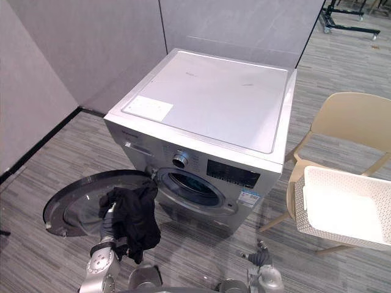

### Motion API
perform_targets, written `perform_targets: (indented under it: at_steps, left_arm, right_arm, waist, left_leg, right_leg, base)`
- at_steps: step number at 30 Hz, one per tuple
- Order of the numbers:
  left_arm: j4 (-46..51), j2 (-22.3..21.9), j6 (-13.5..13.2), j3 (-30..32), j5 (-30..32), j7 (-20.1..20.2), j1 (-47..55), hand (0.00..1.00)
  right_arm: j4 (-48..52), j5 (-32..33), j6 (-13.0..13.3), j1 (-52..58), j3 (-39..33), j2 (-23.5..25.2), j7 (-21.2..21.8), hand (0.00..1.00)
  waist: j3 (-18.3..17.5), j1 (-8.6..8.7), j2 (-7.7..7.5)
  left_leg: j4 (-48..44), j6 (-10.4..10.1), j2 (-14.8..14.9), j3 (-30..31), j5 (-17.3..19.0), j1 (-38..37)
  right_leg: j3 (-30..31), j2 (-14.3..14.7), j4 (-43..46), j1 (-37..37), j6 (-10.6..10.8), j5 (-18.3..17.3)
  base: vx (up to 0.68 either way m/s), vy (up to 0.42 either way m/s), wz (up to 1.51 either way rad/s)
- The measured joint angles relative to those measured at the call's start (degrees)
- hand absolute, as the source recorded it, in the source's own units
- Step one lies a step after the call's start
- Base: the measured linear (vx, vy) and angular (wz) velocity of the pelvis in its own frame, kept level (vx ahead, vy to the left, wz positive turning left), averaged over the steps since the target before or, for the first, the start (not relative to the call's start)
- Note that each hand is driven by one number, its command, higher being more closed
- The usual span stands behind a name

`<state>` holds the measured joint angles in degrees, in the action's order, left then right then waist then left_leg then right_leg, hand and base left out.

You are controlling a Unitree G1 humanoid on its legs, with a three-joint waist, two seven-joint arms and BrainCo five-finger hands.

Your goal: Pick up the laundry basket with both hands and put the clothes into the washing machine.

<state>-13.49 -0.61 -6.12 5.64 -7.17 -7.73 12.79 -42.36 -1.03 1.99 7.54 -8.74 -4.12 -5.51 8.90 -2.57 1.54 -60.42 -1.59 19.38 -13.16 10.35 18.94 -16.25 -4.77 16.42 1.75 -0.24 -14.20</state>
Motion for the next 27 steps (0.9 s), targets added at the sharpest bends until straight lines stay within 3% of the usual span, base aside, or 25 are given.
perform_targets:
  at_steps: [1,3,4,5,7,9,12,14,17,21,27]
  left_arm:
    - [-0.01,0.05,0.00,-0.36,0.01,-0.04,-0.20,1.00]
    - [-0.04,0.07,-0.01,-1.54,0.09,-0.04,-0.42,1.00]
    - [-0.21,-0.26,0.00,-2.08,0.10,-0.10,-0.20,1.00]
    - [-2.26,0.65,0.04,-2.93,0.13,-0.20,-1.30,1.00]
    - [-2.77,1.88,0.09,-3.20,0.13,-0.17,-2.29,1.00]
    - [-2.12,1.83,0.09,-3.14,0.13,-0.34,-2.17,1.00]
    - [-1.44,1.78,0.11,-3.75,0.14,-0.10,-1.38,1.00]
    - [-1.18,2.00,0.10,-4.56,0.31,-0.10,-1.92,1.00]
    - [-1.19,2.52,0.07,-5.52,1.29,-1.28,-6.32,1.00]
    - [-1.85,2.55,0.08,-5.53,1.41,-5.08,-14.72,1.00]
    - [-2.83,1.81,0.11,-6.21,3.32,-8.23,-25.24,1.00]
  right_arm:
    - [-0.04,0.10,0.00,-0.19,0.01,0.05,-0.12,0.00]
    - [-0.13,0.46,-0.02,-0.78,-0.05,0.23,-0.60,0.00]
    - [-0.69,0.44,0.00,-0.28,-0.89,-0.43,-0.76,0.00]
    - [-4.03,0.46,-0.09,-1.56,-2.32,0.79,-0.89,0.00]
    - [-5.04,0.48,-0.31,-1.36,-2.51,2.11,-0.82,0.00]
    - [-5.04,0.50,-0.31,-1.46,-2.52,2.32,-0.82,0.00]
    - [-4.93,0.52,0.06,-1.46,-2.89,2.31,-0.85,0.00]
    - [-4.21,0.55,0.04,-1.54,-3.06,2.53,-0.88,0.00]
    - [-2.37,0.58,-0.10,-4.09,-2.44,2.23,-2.12,0.00]
    - [4.33,1.30,-0.19,-9.03,0.05,2.53,-4.01,0.00]
    - [10.88,2.63,-0.20,-12.79,0.74,2.64,-6.85,0.00]
  waist:
    - [0.17,-0.14,-0.37]
    - [0.43,-0.08,-0.71]
    - [0.00,-0.09,0.36]
    - [0.15,0.32,-0.54]
    - [0.02,0.23,-2.60]
    - [0.10,0.13,-2.56]
    - [1.12,0.21,-1.26]
    - [2.37,0.26,-1.46]
    - [5.62,0.41,-2.16]
    - [10.34,0.53,-3.36]
    - [12.95,1.83,-3.75]
  left_leg:
    - [3.06,-0.14,-1.19,0.34,0.73,0.72]
    - [19.03,0.08,-5.94,2.68,0.84,1.31]
    - [30.24,-1.79,-8.38,6.14,-3.30,-0.50]
    - [32.53,-2.14,-10.58,7.94,-1.97,-2.23]
    - [32.99,-1.49,-12.37,7.07,-1.49,-2.86]
    - [31.24,-0.78,-12.39,6.49,-0.35,-2.86]
    - [26.02,-0.63,-11.10,6.15,4.03,-3.63]
    - [22.84,-0.31,-10.17,5.24,7.08,-2.76]
    - [11.59,0.32,-8.29,4.07,11.76,5.76]
    - [-4.95,1.30,-3.12,1.48,17.84,21.59]
    - [-18.48,2.47,-0.17,2.36,19.96,39.71]
  right_leg:
    - [0.47,-0.60,0.12,0.07,0.17,-0.09]
    - [2.09,-2.48,1.12,0.16,2.18,-1.14]
    - [3.13,-2.53,2.61,-0.15,4.17,-2.35]
    - [4.70,-3.81,3.53,0.02,5.56,-3.73]
    - [5.73,-5.53,3.39,0.07,5.19,-3.22]
    - [5.86,-5.83,3.69,0.71,5.57,-2.71]
    - [6.61,-5.51,9.88,0.24,6.20,-3.33]
    - [7.91,-6.41,18.09,-3.75,7.07,-5.87]
    - [11.87,-7.44,32.69,-15.32,7.58,-11.58]
    - [17.73,-6.00,48.16,-34.02,8.90,-19.65]
    - [21.43,-4.86,63.77,-54.06,9.48,-23.33]
  base:
    - [0.22,0.175,-0.55]
    - [0.23,0.222,-0.36]
    - [0.22,0.286,-0.27]
    - [0.22,0.265,-0.16]
    - [0.19,0.180,-0.01]
    - [0.13,0.113,-0.04]
    - [0.06,0.108,-0.18]
    - [-0.06,0.015,-0.28]
    - [-0.15,-0.049,-0.46]
    - [-0.21,-0.026,-0.78]
    - [-0.14,-0.030,-0.25]
